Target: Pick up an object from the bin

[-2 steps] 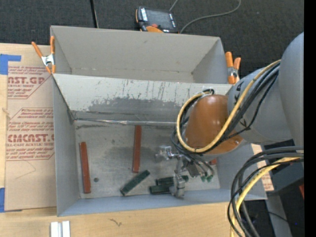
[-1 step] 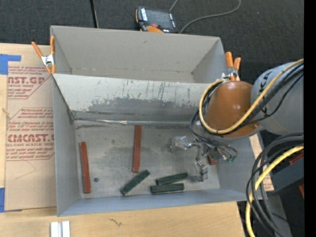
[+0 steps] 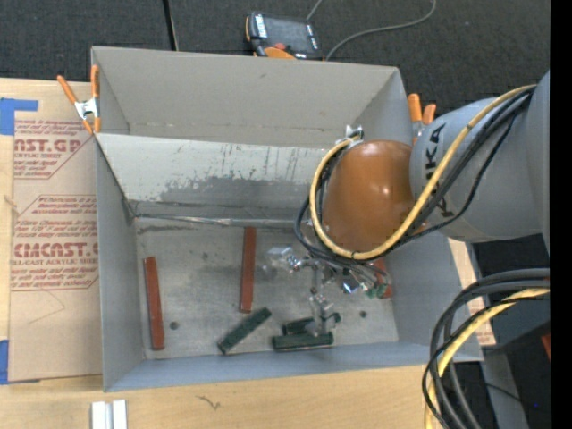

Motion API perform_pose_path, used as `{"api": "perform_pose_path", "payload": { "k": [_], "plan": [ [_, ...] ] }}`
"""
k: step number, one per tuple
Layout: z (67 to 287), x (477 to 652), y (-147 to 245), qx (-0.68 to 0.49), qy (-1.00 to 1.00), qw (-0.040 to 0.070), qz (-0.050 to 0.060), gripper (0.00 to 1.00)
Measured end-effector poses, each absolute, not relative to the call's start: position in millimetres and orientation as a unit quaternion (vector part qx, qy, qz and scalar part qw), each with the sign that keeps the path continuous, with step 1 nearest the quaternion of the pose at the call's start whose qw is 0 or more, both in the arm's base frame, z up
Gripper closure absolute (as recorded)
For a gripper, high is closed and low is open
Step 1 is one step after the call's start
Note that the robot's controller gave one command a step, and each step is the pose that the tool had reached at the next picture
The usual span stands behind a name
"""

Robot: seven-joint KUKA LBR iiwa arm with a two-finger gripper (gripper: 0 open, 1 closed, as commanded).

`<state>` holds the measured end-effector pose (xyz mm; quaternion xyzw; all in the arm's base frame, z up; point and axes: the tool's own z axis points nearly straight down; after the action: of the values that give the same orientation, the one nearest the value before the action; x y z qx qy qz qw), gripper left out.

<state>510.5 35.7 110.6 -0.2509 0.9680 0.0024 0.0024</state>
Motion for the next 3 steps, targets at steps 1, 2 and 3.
{"api": "perform_pose_path", "payload": {
  "k": [1, 2, 3],
  "plan": [
    [143, 491.2, 114, -0.23, 0.973, 0.002, 0.003, 0.0],
    [69, 489.1, 109, -0.312, 0.95, 0.003, 0.0, 0.0],
    [70, 488.2, 109, -0.311, 0.95, 0.001, 0.0, 1.0]
  ]
}}
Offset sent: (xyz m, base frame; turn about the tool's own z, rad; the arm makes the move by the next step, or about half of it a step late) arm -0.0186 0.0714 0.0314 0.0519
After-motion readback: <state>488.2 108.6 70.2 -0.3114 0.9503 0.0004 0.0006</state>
